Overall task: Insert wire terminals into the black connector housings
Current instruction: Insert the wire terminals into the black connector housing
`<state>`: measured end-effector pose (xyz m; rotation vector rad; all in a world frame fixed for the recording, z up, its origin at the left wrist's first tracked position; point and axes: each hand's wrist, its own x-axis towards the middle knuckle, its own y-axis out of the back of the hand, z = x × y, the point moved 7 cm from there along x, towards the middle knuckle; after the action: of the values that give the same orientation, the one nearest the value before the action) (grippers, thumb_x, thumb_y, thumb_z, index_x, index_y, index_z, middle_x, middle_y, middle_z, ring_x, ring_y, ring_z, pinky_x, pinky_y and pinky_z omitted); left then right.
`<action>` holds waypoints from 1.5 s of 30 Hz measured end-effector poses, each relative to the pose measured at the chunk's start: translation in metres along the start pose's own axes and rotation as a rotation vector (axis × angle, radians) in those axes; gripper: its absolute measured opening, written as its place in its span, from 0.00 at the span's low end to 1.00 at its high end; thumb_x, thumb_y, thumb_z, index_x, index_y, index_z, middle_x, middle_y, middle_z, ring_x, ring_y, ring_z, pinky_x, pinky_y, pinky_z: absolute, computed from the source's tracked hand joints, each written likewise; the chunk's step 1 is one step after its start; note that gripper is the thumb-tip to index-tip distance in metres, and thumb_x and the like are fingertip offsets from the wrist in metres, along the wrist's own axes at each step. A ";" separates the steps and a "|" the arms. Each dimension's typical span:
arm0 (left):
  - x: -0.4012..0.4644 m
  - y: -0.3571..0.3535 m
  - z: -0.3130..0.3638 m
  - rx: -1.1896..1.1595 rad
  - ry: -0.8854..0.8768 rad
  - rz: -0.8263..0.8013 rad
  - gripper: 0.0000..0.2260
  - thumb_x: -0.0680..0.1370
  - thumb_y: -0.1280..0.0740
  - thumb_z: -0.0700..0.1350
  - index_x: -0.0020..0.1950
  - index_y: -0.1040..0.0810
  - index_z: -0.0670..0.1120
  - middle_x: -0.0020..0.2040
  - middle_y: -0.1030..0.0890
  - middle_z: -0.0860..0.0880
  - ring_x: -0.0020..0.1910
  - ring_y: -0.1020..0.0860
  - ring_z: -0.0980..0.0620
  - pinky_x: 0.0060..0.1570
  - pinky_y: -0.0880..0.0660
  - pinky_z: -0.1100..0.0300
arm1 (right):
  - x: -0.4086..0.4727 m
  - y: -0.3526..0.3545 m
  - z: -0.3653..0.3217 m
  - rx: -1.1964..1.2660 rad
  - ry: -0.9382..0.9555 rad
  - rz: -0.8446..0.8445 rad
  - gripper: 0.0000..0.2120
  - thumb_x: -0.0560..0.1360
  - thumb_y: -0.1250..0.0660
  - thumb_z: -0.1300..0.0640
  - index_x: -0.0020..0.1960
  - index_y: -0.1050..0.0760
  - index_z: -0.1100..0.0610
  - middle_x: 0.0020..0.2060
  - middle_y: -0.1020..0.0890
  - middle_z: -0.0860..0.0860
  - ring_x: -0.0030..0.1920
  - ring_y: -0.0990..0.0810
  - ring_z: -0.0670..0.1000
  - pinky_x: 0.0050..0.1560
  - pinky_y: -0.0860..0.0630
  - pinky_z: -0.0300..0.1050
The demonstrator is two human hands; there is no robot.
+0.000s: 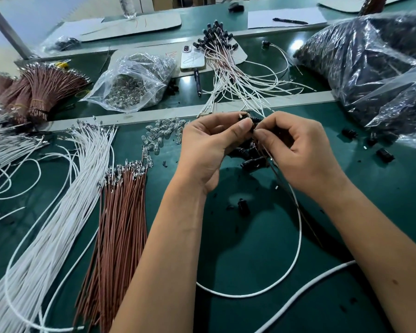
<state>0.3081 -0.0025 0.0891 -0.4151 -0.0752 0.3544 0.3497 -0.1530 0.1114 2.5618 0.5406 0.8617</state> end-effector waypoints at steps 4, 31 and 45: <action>0.003 0.008 -0.002 -0.152 0.122 0.050 0.08 0.68 0.25 0.35 0.45 0.17 0.37 0.37 0.15 0.45 0.34 0.16 0.51 0.35 0.21 0.66 | 0.000 0.009 -0.004 -0.012 0.002 0.112 0.05 0.82 0.30 0.58 0.50 0.18 0.59 0.39 0.17 0.49 0.38 0.20 0.48 0.42 0.22 0.47; -0.004 -0.001 0.012 -0.002 -0.098 -0.050 0.08 0.67 0.24 0.33 0.42 0.17 0.42 0.40 0.14 0.45 0.38 0.17 0.51 0.45 0.20 0.60 | -0.006 0.007 -0.022 -0.280 0.155 0.210 0.03 0.76 0.24 0.62 0.44 0.16 0.61 0.37 0.20 0.49 0.36 0.25 0.45 0.42 0.30 0.33; -0.004 -0.004 0.016 0.022 -0.152 -0.082 0.09 0.64 0.23 0.35 0.42 0.16 0.42 0.41 0.15 0.45 0.40 0.17 0.51 0.45 0.20 0.60 | -0.005 0.009 -0.018 -0.217 0.136 0.213 0.04 0.75 0.23 0.62 0.43 0.16 0.61 0.37 0.18 0.51 0.35 0.22 0.49 0.38 0.25 0.43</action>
<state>0.3038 -0.0014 0.1054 -0.3616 -0.2356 0.3057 0.3367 -0.1587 0.1259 2.4025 0.1989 1.1088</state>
